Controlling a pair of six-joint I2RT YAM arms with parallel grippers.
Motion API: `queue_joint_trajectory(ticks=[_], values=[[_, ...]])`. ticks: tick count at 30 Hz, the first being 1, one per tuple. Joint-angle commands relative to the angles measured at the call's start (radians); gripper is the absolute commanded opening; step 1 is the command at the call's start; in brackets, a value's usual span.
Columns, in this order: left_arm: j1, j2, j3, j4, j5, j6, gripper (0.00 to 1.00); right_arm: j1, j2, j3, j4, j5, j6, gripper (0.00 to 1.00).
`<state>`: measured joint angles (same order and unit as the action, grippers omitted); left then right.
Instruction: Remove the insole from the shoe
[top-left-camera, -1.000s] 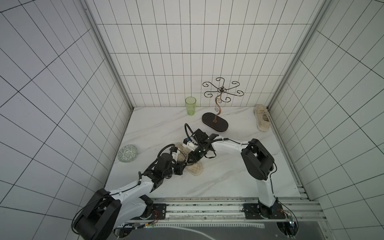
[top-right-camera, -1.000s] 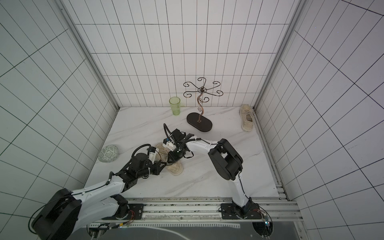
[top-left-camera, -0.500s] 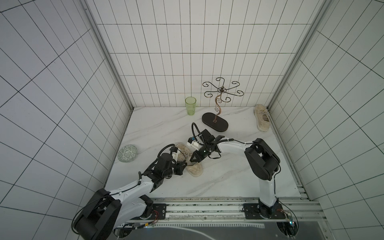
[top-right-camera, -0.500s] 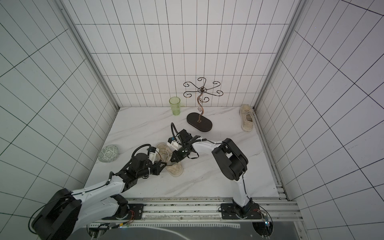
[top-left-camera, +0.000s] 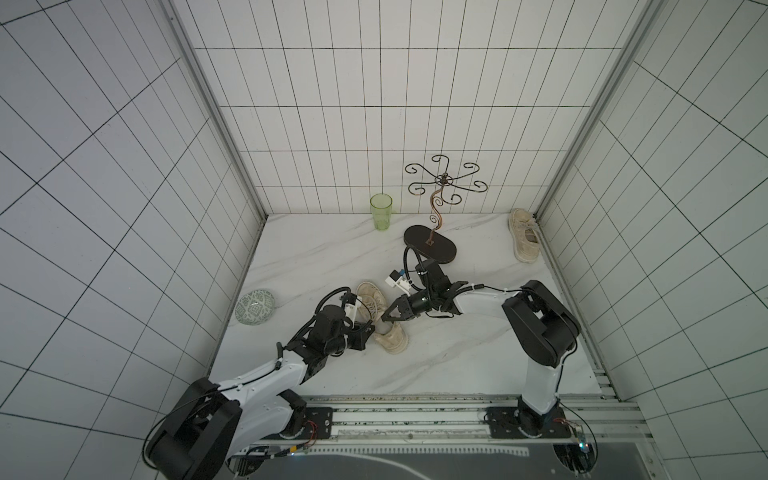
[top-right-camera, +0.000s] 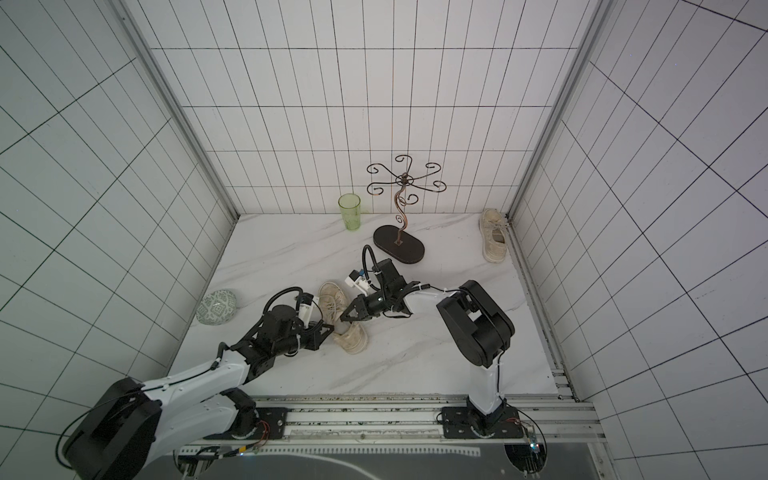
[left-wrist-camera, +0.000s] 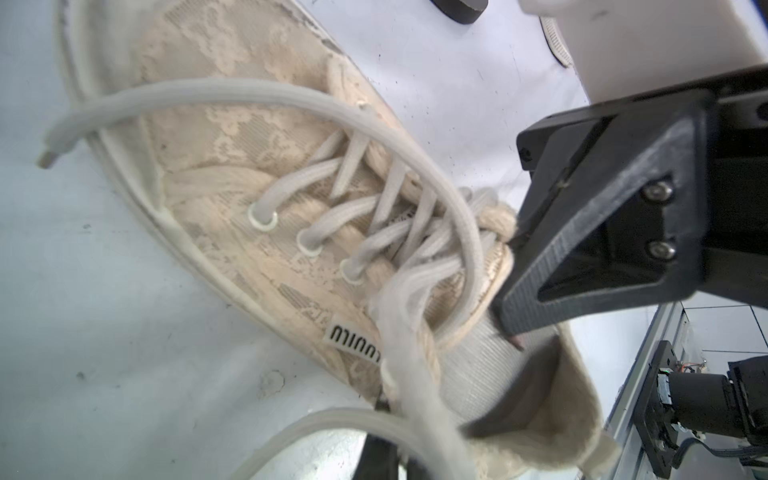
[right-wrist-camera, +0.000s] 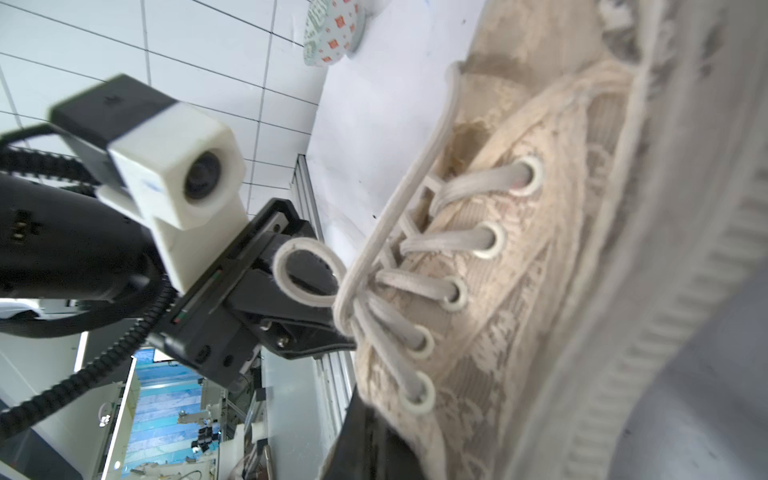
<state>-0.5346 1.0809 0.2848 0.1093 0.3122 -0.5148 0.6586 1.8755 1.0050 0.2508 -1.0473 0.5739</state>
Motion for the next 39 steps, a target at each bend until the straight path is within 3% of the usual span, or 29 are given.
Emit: queue_joint_trajectory(ticks=[1, 8, 12, 17, 23, 29, 34, 39], values=[[0.011, 0.014, -0.001, -0.100, -0.064, 0.022, 0.00, -0.019, -0.066, -0.105, 0.608, -0.191, 0.383, 0.00], [0.011, 0.021, 0.023, -0.112, -0.073, 0.035, 0.00, -0.034, 0.010, -0.174, 1.264, -0.191, 0.856, 0.00], [0.016, 0.016, 0.032, -0.124, -0.089, 0.043, 0.00, -0.045, 0.054, -0.174, 1.488, -0.168, 1.035, 0.00], [0.032, 0.004, 0.044, -0.156, -0.117, 0.040, 0.00, -0.048, 0.032, -0.166, 1.481, -0.174, 1.032, 0.00], [0.175, 0.022, 0.101, -0.179, -0.097, 0.070, 0.00, -0.050, -0.045, -0.237, 1.389, -0.216, 0.997, 0.00], [0.182, 0.164, 0.265, -0.249, -0.142, 0.134, 0.00, -0.048, -0.080, -0.271, 1.421, -0.227, 1.018, 0.00], [0.183, 0.219, 0.316, -0.232, -0.149, 0.128, 0.00, -0.045, -0.100, -0.303, 1.349, -0.231, 0.957, 0.00], [0.174, 0.262, 0.341, -0.224, -0.179, 0.119, 0.00, -0.045, -0.074, -0.290, 1.540, -0.201, 1.092, 0.00]])
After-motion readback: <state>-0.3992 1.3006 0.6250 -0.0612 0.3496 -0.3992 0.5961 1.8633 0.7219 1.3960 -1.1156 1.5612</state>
